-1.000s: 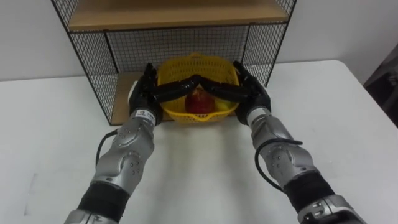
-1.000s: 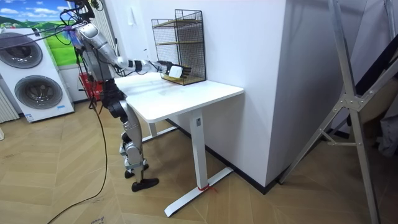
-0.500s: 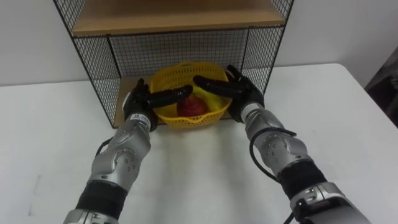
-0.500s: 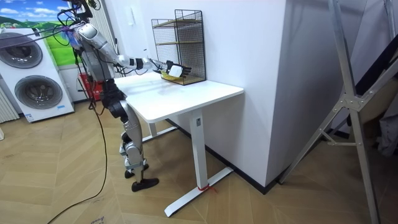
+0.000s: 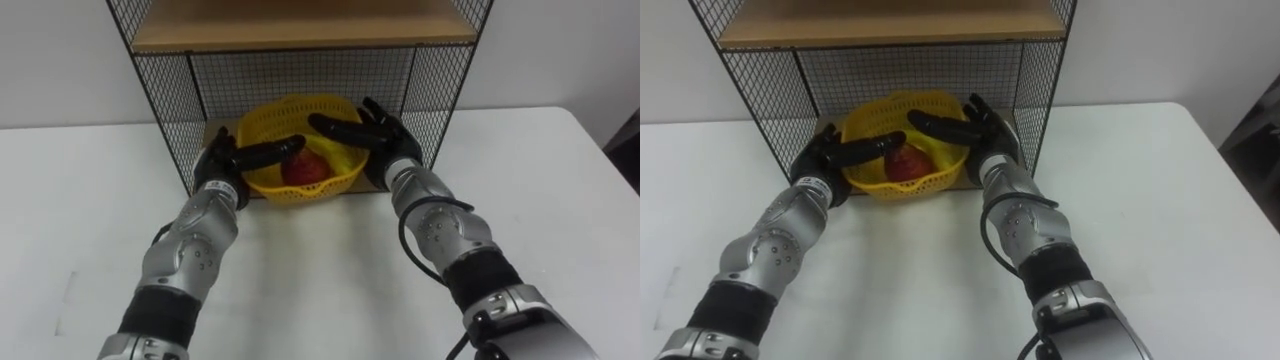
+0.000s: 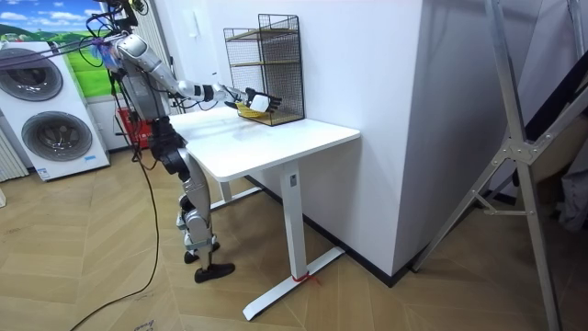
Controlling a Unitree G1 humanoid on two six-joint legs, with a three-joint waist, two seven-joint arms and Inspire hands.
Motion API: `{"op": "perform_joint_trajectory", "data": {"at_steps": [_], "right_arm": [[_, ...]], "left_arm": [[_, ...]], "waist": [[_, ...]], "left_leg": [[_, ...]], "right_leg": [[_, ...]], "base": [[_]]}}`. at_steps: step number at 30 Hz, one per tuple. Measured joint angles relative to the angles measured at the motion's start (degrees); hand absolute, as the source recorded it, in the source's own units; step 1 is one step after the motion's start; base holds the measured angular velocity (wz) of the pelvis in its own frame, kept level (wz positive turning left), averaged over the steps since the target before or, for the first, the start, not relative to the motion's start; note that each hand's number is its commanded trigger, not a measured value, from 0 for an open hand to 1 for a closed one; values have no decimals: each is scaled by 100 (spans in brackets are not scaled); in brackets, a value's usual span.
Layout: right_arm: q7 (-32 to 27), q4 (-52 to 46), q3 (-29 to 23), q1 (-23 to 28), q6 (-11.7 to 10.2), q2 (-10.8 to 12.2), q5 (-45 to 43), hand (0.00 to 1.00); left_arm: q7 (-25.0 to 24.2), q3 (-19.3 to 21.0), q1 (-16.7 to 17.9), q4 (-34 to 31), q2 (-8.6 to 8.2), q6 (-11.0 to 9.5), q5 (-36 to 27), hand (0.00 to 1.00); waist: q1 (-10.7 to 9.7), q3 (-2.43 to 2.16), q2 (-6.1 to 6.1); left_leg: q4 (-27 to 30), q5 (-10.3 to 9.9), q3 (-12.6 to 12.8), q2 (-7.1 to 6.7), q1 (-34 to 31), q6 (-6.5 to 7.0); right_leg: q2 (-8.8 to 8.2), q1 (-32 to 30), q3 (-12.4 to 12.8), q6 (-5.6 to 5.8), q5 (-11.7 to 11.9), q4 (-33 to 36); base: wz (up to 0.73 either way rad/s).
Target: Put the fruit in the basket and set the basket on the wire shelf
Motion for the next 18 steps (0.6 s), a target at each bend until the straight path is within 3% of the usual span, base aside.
{"op": "perform_joint_trajectory", "data": {"at_steps": [6, 18], "right_arm": [[180, 0, -146, 0, 0, -1, -44, 0], [310, -117, -388, 1, -6, -52, -384, 0]], "left_arm": [[-57, 262, -45, -2, 3, 2, -2, 0], [-18, 464, -267, -622, 145, -10, 0, 0]], "waist": [[-123, -1, -2], [-112, -24, -12]], "left_leg": [[7, -1, -68, -6, -43, 0], [34, 2, -107, -7, -61, -4]], "right_leg": [[7, 6, -66, -1, -1, -11], [8, -2, -98, -7, -5, -10]], "base": [[6], [1]]}}
